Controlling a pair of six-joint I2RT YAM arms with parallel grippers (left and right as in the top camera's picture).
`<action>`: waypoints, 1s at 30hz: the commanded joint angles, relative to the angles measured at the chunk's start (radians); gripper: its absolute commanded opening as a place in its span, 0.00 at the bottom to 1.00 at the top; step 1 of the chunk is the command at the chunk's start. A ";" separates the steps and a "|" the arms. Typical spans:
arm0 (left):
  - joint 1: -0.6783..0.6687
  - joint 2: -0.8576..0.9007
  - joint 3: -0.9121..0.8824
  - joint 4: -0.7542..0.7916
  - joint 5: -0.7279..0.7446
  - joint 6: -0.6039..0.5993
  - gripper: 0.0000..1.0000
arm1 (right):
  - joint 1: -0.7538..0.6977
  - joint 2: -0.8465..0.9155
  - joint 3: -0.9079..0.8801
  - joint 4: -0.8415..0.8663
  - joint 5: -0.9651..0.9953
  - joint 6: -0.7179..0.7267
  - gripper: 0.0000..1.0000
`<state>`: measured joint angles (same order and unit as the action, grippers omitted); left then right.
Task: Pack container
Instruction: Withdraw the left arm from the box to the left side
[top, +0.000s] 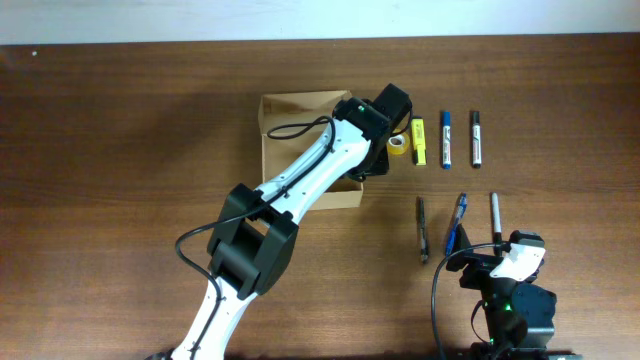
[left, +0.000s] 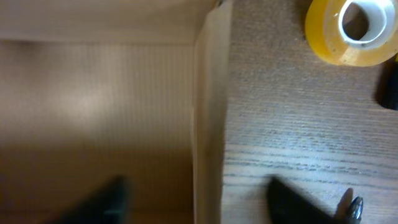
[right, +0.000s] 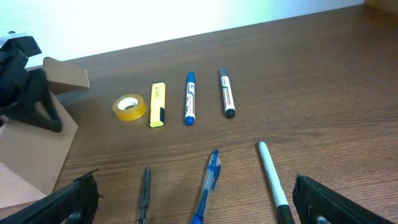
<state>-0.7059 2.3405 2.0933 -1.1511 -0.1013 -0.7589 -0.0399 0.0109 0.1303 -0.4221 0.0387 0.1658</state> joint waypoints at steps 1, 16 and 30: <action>-0.001 0.000 0.057 -0.029 -0.002 0.020 0.93 | -0.006 -0.008 -0.008 0.000 -0.002 0.008 0.99; 0.006 0.000 0.648 -0.471 -0.303 0.174 1.00 | -0.006 -0.008 -0.008 0.000 -0.002 0.008 0.99; 0.334 -0.195 0.827 -0.536 -0.366 0.384 1.00 | -0.006 -0.008 -0.005 0.001 -0.065 0.009 0.99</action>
<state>-0.4961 2.2456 2.9005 -1.6833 -0.4335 -0.4507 -0.0399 0.0109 0.1303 -0.4221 0.0376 0.1654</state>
